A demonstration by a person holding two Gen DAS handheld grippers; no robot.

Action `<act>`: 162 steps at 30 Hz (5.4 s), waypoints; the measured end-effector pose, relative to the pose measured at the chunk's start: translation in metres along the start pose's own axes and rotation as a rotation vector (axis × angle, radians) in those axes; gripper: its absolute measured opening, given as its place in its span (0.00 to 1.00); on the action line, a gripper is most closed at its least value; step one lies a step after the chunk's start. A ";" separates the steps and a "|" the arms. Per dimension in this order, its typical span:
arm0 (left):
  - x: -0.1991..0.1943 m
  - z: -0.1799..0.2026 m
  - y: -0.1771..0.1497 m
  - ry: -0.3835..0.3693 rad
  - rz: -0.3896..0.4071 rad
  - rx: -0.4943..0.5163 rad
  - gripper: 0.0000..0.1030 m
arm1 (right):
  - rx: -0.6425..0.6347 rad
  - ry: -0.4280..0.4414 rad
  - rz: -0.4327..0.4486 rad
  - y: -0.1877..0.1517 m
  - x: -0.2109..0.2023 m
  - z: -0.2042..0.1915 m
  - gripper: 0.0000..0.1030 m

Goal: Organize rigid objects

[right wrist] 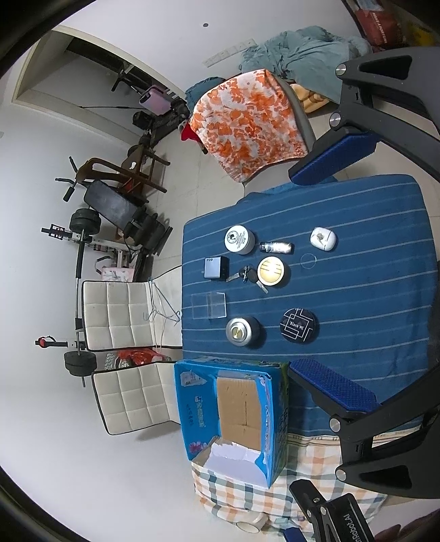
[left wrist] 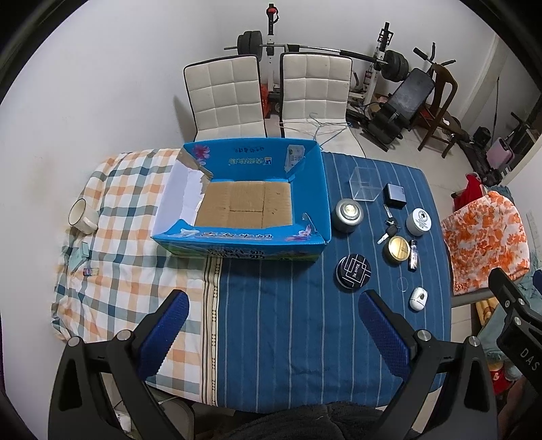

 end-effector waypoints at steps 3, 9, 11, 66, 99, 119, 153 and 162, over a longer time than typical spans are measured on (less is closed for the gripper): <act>-0.001 -0.001 0.002 0.002 0.005 0.001 1.00 | -0.001 0.007 -0.003 0.003 0.001 -0.004 1.00; -0.002 -0.004 0.005 -0.009 0.011 -0.008 1.00 | -0.006 0.011 0.001 0.007 0.001 -0.009 1.00; -0.003 -0.005 0.006 -0.007 0.012 -0.008 1.00 | -0.007 0.010 0.002 0.008 0.001 -0.010 1.00; 0.330 0.215 0.188 -0.115 -0.368 0.220 1.00 | 0.236 0.091 -0.614 0.079 0.451 0.105 1.00; 0.280 0.181 0.180 -0.115 -0.262 0.203 0.62 | 0.145 0.075 -0.482 0.102 0.379 0.079 0.68; 0.180 -0.022 0.183 -0.106 -0.062 0.098 0.62 | -0.028 0.195 -0.283 0.146 0.208 -0.136 0.68; 0.385 -0.109 0.176 -0.302 -0.510 -0.036 0.62 | -0.248 0.300 -0.502 0.147 0.383 -0.323 0.68; 0.381 -0.111 0.180 -0.287 -0.523 -0.040 0.62 | -0.264 0.293 -0.526 0.149 0.380 -0.325 0.69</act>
Point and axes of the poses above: each gripper's, at about its wrist camera, not at the fingertips, and x roughly the way its jaws point, z to its right, y to its top, the point moved 4 cm from there along x, roughly the way its jaws point, and after that the axes turned 3 degrees about -y, right-handed, at the moved point
